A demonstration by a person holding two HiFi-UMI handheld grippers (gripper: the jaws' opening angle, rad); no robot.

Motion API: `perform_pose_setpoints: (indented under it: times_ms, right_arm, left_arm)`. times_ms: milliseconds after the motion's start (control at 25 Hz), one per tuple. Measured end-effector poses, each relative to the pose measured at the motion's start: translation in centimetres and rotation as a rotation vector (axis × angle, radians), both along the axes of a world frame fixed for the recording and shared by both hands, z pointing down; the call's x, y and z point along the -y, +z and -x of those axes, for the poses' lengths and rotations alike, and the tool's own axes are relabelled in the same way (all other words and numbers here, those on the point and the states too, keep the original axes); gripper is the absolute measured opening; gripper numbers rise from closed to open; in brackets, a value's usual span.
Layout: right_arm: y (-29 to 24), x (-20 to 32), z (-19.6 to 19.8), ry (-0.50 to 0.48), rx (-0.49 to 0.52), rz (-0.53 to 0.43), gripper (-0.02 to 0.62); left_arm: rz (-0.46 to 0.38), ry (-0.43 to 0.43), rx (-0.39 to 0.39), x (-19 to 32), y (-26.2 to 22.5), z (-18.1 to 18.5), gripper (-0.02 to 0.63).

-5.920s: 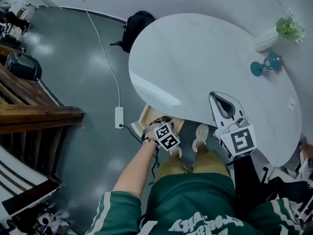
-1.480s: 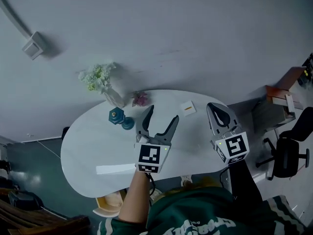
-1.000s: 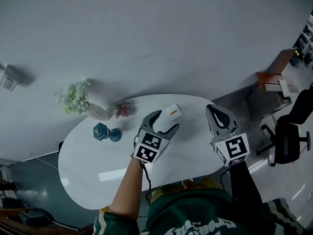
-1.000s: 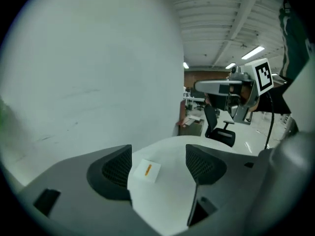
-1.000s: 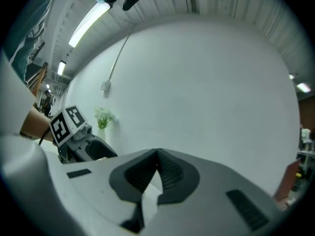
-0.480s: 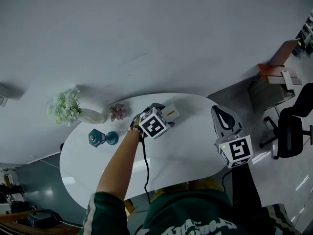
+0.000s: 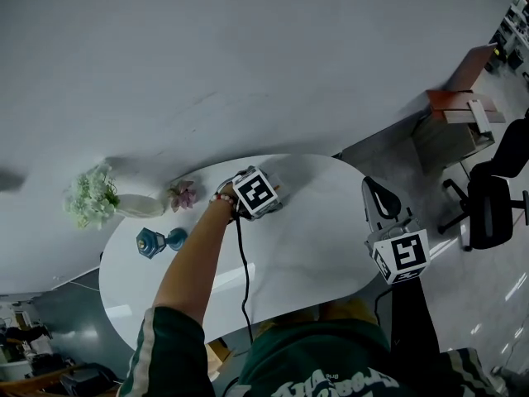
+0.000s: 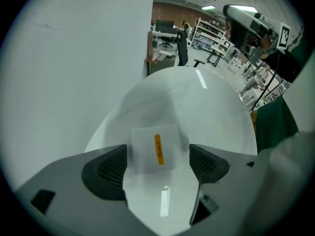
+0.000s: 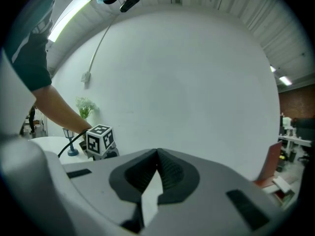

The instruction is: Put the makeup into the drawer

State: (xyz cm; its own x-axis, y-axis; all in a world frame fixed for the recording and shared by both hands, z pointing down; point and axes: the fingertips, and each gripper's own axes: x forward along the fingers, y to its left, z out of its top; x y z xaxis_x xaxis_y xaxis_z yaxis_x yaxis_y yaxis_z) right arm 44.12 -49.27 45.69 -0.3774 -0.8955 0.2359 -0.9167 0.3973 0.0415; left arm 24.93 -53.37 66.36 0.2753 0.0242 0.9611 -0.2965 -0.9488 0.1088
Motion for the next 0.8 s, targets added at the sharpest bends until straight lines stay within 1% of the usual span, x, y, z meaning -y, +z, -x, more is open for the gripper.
perform_pose_setpoints:
  times_ms: [40, 160, 240, 280, 320, 520, 600, 680, 800]
  right_arm:
    - [0.1, -0.1, -0.2, 0.003, 0.0, 0.001, 0.005]
    - [0.1, -0.2, -0.6, 0.011, 0.003, 0.001, 0.005]
    - [0.0, -0.2, -0.7, 0.013, 0.007, -0.001, 0.005]
    - [0.0, -0.2, -0.7, 0.012, 0.009, -0.002, 0.005]
    - [-0.1, -0.2, -0.6, 0.009, 0.01, -0.004, 0.005]
    - [-1.0, 0.1, 0.3, -0.015, 0.015, -0.029, 0.005]
    - [-1.5, 0.1, 0.6, -0.022, 0.016, -0.042, 0.005]
    - [-2.0, 0.0, 0.9, -0.029, 0.021, -0.052, 0.005]
    - [-2.7, -0.1, 1.9, -0.049, 0.029, -0.068, 0.005]
  left_arm:
    - [0.006, 0.002, 0.01, 0.0, 0.3, 0.0, 0.387]
    - [-0.034, 0.026, 0.031, 0.7, 0.6, -0.4, 0.385]
    - [-0.029, 0.037, 0.058, 0.4, 0.5, -0.4, 0.379]
    - [-0.029, 0.039, 0.066, 0.2, 0.4, -0.4, 0.336]
    - [-0.031, 0.035, 0.069, 0.0, 0.4, -0.5, 0.318]
    - [-0.089, 0.016, 0.067, -0.7, -0.1, -0.3, 0.31]
    - [-0.106, -0.008, 0.056, -1.2, -0.8, -0.2, 0.31]
    - [-0.14, -0.053, 0.019, -1.4, -2.2, -0.2, 0.31]
    - [-0.23, -0.135, -0.034, -1.2, -5.0, 0.3, 0.31]
